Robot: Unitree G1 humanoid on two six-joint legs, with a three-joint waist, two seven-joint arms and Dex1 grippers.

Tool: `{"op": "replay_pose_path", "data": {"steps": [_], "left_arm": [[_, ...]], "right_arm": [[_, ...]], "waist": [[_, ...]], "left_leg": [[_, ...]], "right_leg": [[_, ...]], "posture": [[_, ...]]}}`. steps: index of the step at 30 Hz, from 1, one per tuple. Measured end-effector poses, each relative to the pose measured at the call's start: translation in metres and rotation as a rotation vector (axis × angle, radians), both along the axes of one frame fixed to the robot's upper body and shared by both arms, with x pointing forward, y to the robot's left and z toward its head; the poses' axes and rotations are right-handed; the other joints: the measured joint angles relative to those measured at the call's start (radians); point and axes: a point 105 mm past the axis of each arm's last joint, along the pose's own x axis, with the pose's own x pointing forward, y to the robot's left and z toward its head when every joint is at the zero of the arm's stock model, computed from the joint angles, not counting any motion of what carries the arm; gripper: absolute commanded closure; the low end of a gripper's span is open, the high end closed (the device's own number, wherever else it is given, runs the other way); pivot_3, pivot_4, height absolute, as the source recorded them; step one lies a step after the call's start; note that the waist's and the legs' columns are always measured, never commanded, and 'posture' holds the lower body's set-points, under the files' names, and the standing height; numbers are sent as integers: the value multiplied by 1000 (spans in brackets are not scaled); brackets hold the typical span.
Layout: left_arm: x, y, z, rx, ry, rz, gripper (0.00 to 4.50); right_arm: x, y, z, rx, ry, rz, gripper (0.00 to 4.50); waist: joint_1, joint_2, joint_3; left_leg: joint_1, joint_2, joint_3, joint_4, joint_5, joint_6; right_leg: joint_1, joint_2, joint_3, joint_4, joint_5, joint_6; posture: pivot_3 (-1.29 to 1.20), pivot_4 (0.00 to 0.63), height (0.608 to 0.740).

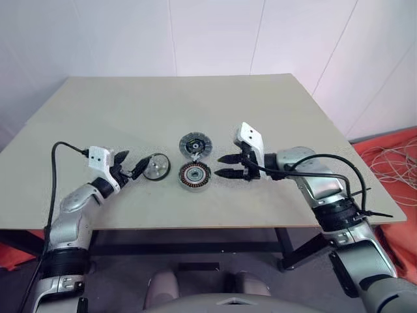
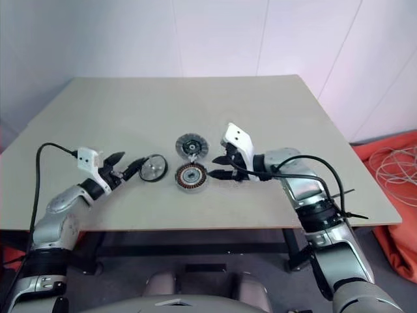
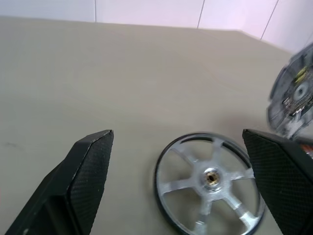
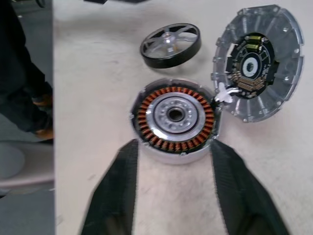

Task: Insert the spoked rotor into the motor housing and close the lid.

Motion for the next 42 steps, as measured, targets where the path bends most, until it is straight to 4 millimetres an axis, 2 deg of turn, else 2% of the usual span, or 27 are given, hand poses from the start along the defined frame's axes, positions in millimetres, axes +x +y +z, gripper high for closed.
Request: {"op": "replay_pose_path", "data": {"steps": [3, 4, 7, 11, 14, 17, 21, 28, 36, 39, 42], "left_arm": [[-12, 7, 1, -259, 107, 25, 0], [-15, 7, -2, -344, 157, 34, 0], [-28, -4, -20, -479, 337, 33, 0], [-33, -19, -35, -521, 478, 50, 0], [-28, -21, -31, -615, 479, 70, 0], [-23, -19, -30, -652, 486, 93, 0], [-20, -24, -40, -686, 527, 98, 0], [-5, -30, -41, -735, 510, 101, 0], [1, -35, -42, -732, 505, 91, 0], [3, -36, -44, -739, 508, 99, 619], [4, -35, -49, -734, 519, 119, 1609]], "right_arm": [[-2, -6, 5, 6, -14, -5, 51], [-3, -8, 4, 0, -13, -6, 18], [-5, -11, 0, -10, -8, -9, 18], [-4, -11, 1, -11, -19, -8, 18], [-4, -11, 2, -12, -28, -10, 18], [-3, -10, 2, -13, -31, -9, 18], [-2, -10, 3, -13, -40, -13, 18], [-2, -6, 3, -9, -45, -16, 18], [-2, -5, 2, -13, -44, -14, 18], [-1, -4, 2, -11, -47, -18, 0], [-1, -3, 1, -13, -46, -15, 0]], "waist": [[1, 1, 0], [2, 1, 0], [4, 0, 0], [2, 0, 0], [1, 0, 0], [-1, 2, 1], [-5, 4, 2], [0, 7, 2], [2, 8, 2], [3, 9, 1], [3, 9, 1]], "left_leg": [[1, 0, 2, 1, 0, 0], [1, -1, 3, 2, 0, 0], [-1, -2, 3, 6, 0, 1], [-1, -2, 1, 10, -1, 1], [-2, -2, -2, 14, -1, 1], [-1, 6, -3, 16, -1, 2], [2, 14, -6, 15, -2, 4], [2, 13, -7, 14, -3, 5], [3, 13, -7, 11, -3, 5], [3, 13, -7, 9, -3, 5], [3, 14, -7, 8, -3, 5]], "right_leg": [[0, 0, -1, 0, 0, 0], [0, 0, -1, 0, 0, 0], [1, 0, -2, 0, 0, 0], [4, 0, -6, -3, 0, 1], [7, 1, -13, -8, 0, 1], [17, -1, -32, -21, 0, 1], [31, -3, -53, -39, 0, 2], [33, -4, -56, -40, 0, 2], [33, -5, -55, -40, 0, 2], [33, -6, -54, -40, 0, 2], [32, -6, -54, -40, 0, 2]], "posture": [[0, 0, 740], [0, 0, 740], [0, 0, 740], [0, 0, 740], [0, 0, 740], [0, 0, 740], [0, 0, 740], [0, 0, 740], [0, 0, 740], [0, 0, 740], [0, 0, 740]]}}
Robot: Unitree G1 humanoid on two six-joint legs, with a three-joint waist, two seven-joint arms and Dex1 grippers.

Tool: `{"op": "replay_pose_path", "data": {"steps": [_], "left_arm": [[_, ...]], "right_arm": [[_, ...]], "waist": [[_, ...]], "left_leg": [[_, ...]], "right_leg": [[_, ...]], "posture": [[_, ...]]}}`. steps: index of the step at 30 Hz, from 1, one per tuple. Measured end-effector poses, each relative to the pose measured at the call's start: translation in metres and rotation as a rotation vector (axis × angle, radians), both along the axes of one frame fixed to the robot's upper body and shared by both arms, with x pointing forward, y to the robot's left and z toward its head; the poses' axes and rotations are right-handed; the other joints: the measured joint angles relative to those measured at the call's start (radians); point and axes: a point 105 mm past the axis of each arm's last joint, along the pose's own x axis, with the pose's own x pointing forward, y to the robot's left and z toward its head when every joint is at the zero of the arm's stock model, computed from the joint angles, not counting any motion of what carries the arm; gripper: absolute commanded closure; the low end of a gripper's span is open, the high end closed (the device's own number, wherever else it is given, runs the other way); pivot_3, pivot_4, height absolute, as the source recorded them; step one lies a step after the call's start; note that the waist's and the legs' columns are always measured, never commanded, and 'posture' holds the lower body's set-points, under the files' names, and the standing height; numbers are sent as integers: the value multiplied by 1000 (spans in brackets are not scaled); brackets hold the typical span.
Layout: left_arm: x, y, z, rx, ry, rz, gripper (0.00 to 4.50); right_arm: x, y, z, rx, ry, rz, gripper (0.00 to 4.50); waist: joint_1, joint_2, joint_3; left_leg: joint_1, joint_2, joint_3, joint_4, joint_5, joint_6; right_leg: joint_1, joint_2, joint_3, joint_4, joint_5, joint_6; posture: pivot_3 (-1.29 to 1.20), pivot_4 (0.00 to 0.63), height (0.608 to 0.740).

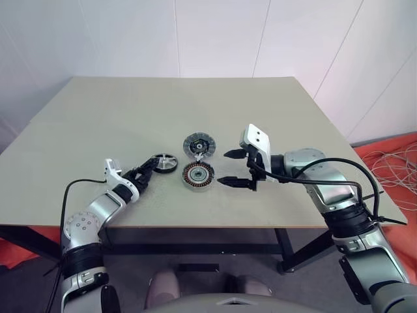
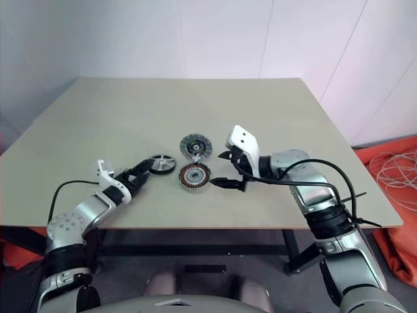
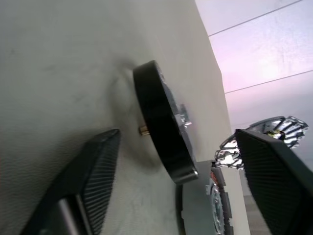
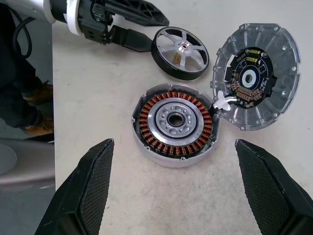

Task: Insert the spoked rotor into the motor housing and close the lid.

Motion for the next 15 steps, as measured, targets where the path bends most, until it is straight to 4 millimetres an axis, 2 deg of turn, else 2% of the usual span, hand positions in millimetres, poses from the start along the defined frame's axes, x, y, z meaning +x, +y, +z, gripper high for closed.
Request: {"op": "replay_pose_path", "data": {"steps": [5, 6, 7, 8, 15], "left_arm": [[6, -7, -4, -6, 15, -7, 3243], [9, -8, -1, -13, 0, -13, 3686], [11, -10, 4, -24, -24, -21, 3931], [14, -13, 9, -23, -40, -27, 4065], [10, -8, 9, -30, -53, -25, 4066]], "right_arm": [[0, 1, 0, -1, -3, 2, 0], [0, 1, 1, -1, -4, 1, 0], [0, 1, 0, -2, -4, 1, 0], [1, 1, 1, -2, -6, 1, 0], [1, 0, 1, -5, -12, -4, 0]], "waist": [[1, 0, 0], [1, 0, 0], [2, 0, 0], [2, 0, 0], [0, 0, 0]], "left_leg": [[-1, -3, 0, -6, 0, 0], [-1, -4, 0, -7, 0, 0], [-1, -4, 0, -8, 0, 0], [0, -4, 0, -9, 0, 0], [-2, -4, 1, -12, -1, -1]], "right_leg": [[-3, -3, 1, 1, 0, 0], [-3, -3, 1, 2, 0, 0], [-3, -3, 1, 3, 0, 0], [-3, -3, 2, 4, 0, 0], [-6, -3, 4, 6, 0, -1]], "posture": [[0, 0, 740], [0, 0, 740], [0, 0, 740], [0, 0, 740], [0, 0, 740]]}}
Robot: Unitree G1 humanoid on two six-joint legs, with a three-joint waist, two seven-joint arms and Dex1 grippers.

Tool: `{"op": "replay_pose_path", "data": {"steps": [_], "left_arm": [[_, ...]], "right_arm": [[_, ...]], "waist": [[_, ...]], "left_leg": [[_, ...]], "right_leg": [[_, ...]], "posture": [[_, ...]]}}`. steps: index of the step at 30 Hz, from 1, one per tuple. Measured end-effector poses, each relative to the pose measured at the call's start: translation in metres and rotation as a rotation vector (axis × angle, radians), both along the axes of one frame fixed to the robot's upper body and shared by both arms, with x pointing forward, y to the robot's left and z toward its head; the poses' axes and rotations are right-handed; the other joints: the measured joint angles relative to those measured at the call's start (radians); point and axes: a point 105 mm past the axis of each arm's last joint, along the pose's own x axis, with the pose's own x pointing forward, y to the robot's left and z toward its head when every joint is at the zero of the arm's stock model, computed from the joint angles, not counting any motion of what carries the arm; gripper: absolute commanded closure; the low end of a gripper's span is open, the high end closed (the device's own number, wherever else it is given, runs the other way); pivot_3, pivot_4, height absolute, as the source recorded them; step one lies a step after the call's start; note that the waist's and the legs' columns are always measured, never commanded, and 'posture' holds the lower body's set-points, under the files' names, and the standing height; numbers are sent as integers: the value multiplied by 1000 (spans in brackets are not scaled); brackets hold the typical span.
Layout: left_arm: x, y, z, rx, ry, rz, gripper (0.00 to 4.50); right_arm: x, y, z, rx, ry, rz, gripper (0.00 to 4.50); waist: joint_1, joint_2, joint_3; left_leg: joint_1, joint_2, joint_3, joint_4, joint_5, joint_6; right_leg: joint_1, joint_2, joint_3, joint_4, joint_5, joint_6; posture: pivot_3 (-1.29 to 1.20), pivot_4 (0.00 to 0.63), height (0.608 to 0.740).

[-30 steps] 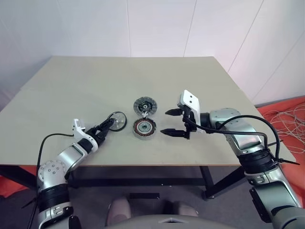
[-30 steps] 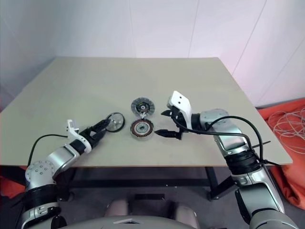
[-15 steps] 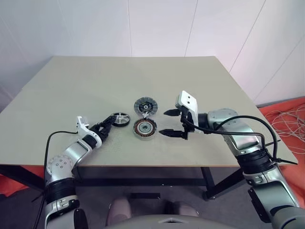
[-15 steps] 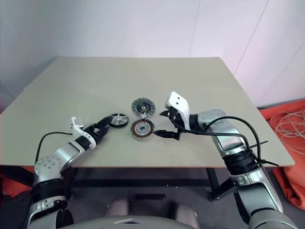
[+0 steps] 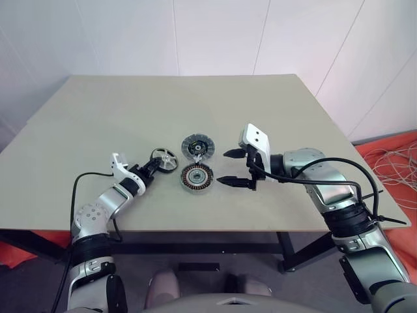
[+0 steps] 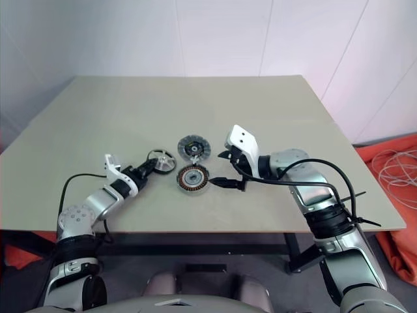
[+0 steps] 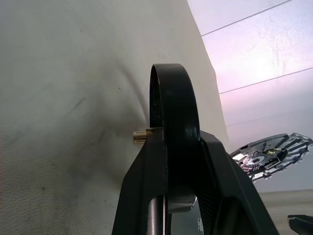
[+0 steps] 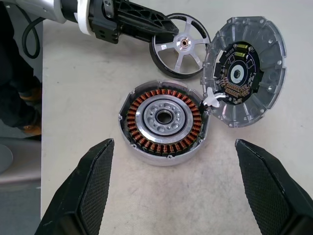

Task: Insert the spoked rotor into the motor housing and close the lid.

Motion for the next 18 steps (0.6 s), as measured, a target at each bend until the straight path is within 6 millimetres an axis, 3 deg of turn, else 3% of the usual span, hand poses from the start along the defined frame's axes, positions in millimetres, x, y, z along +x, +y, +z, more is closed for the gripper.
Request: {"op": "replay_pose_path", "data": {"steps": [9, 14, 18], "left_arm": [[-55, 23, 11, -53, 17, -95, 4066], [-69, -6, 44, -157, -77, -263, 4066], [-73, -41, 51, -223, -79, -378, 4066]], "right_arm": [[0, -8, -3, -25, -2, -14, 0], [3, -14, -6, -42, -1, -24, 0], [5, -17, -9, -55, 0, -36, 0]], "waist": [[2, 0, 0], [9, 0, 0], [2, -1, 0]], "left_leg": [[-2, -2, 2, 2, -3, -2], [1, -2, 3, 6, -2, -4], [1, -2, 3, 8, -1, -5]], "right_leg": [[-10, 0, 8, 10, 0, -1], [-10, 0, 12, 15, -1, -1], [-10, 1, 12, 15, -1, -1]], "posture": [[0, 0, 740], [0, 0, 740], [0, 0, 740]]}}
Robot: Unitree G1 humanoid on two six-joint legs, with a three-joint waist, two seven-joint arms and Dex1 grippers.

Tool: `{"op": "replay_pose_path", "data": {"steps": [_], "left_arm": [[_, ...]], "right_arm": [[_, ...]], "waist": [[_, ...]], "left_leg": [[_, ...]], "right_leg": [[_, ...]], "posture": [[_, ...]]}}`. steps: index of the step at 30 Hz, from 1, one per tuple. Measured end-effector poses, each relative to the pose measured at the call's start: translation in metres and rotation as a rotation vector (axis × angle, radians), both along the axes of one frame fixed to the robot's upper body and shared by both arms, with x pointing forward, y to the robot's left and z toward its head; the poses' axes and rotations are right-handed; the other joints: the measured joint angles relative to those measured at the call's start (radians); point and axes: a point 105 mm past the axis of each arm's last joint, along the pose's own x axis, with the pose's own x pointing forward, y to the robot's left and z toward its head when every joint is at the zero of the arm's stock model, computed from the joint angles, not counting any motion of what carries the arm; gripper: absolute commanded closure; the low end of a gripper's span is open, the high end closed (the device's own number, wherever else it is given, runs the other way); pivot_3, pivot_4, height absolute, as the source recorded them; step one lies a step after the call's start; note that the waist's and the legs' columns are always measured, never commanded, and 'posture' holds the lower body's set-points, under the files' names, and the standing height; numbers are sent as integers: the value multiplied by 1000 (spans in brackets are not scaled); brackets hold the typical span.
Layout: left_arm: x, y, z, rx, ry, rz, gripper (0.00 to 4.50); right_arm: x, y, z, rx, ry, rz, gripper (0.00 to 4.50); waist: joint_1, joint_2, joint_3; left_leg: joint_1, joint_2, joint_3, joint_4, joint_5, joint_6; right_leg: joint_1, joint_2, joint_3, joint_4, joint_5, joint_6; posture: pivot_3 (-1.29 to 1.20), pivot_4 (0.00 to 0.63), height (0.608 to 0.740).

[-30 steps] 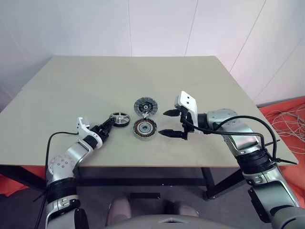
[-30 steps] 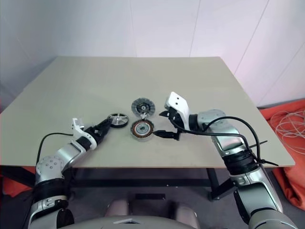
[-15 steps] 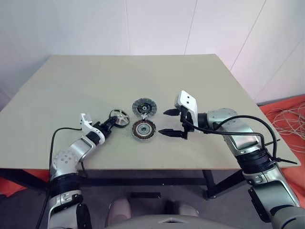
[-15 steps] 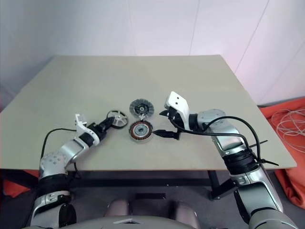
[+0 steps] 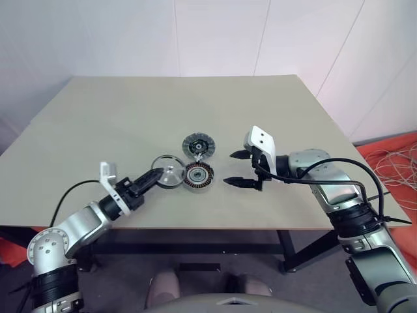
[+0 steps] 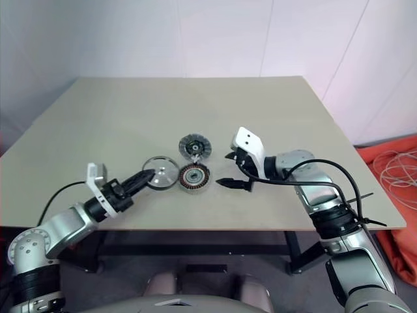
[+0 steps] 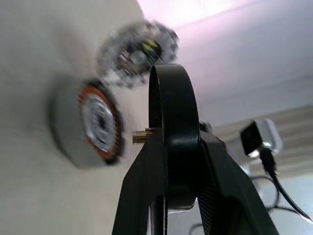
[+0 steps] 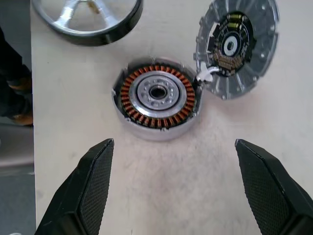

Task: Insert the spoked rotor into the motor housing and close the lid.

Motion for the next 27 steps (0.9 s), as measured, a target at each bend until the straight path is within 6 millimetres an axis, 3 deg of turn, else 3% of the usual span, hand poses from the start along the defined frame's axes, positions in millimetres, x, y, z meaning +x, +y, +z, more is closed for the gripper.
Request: {"op": "replay_pose_path", "data": {"steps": [3, 6, 9, 18, 27], "left_arm": [[9, -21, 5, -51, 0, -20, 4066], [36, -26, 11, -115, 8, 68, 4066], [48, -28, 9, -143, 37, 101, 4066], [55, -44, -11, -186, 153, 105, 4066], [53, -38, -20, -165, 194, 95, 4066]], "right_arm": [[0, 0, 0, 0, -1, -2, 0], [0, 0, 1, 1, -5, -6, 0], [0, -1, -1, 0, 2, -12, 0], [0, -1, -2, 0, 3, -22, 0], [1, -1, -2, 0, 2, -25, 0]], "waist": [[0, 0, 0], [-1, -1, 0], [-5, -1, 0], [7, -1, 0], [6, -1, 0]], "left_leg": [[-1, 0, -1, 5, 1, -1], [-3, 1, -1, 10, 1, -1], [-4, 1, -1, 13, 0, 0], [-15, 1, -2, 13, -2, 3], [-15, 1, -2, 12, -2, 3]], "right_leg": [[0, 4, -1, 0, 0, 0], [0, 5, -3, 0, 0, 1], [0, 5, -3, -2, 1, 2], [-7, 4, -1, 0, 2, 3], [-7, 4, 0, 0, 2, 3]], "posture": [[0, 0, 740], [0, 0, 740], [0, 0, 740], [0, 0, 740], [0, 0, 740]]}}
